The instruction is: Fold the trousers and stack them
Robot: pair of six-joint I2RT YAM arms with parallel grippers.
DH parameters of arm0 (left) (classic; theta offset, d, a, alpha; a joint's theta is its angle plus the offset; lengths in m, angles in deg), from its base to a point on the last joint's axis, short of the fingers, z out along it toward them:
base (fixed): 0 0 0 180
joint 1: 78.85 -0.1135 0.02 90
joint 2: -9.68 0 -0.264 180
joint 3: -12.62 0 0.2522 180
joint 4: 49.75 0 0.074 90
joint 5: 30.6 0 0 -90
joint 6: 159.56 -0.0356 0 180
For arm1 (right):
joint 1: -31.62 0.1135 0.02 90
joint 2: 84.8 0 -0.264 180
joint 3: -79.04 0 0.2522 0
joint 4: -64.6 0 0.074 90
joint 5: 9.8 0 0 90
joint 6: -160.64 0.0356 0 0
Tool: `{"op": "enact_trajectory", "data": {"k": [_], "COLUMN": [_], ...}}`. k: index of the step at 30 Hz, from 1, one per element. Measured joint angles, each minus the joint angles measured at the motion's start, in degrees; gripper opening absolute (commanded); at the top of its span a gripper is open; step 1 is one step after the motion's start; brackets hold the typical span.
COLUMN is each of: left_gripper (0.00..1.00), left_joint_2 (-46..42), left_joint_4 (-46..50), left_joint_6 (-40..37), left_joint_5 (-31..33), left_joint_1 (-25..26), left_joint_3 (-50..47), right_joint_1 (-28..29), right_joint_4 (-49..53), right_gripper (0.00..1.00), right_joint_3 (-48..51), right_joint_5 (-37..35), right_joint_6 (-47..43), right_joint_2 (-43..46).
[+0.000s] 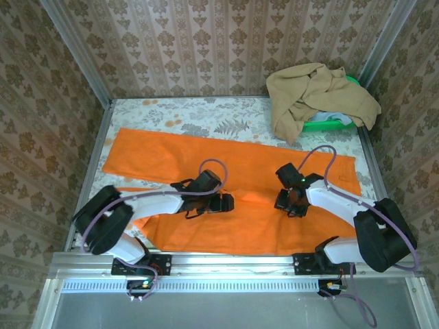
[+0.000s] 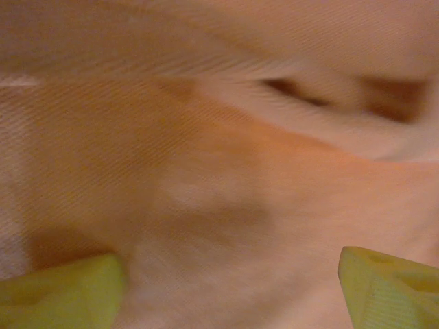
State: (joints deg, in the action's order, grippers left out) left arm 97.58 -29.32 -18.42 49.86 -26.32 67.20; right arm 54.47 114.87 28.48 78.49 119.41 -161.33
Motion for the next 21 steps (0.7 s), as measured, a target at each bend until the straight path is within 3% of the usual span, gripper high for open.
{"op": "enact_trajectory", "data": {"k": [5,10,18,21], "left_gripper": [0.82,0.82,0.83,0.92], "left_joint_2": [6.27,12.94,20.72,19.45], "left_joint_4": [-11.32,-16.50,-16.79,-13.46], "left_joint_6": [0.72,0.26,-2.93,-5.29], "left_joint_5": [-1.01,-2.93,-6.01,-6.95], "left_joint_1": [-0.52,-1.62,-2.60,-2.71], "left_joint_3": [3.21,8.66,18.34,18.64], "right_joint_1": [-7.93,-14.88,-23.28,-23.61], "right_joint_4": [0.11,1.49,0.76,1.01], "right_gripper": [0.52,0.53,0.53,0.54], "right_joint_3": [-2.51,-7.17,-12.09,-13.49], "right_joint_5": [0.07,-1.49,-5.46,-6.58], "right_joint_6": [-2.99,-6.64,-10.78,-12.24], "right_joint_2": [-3.21,-5.86,-9.49,-8.90]}}
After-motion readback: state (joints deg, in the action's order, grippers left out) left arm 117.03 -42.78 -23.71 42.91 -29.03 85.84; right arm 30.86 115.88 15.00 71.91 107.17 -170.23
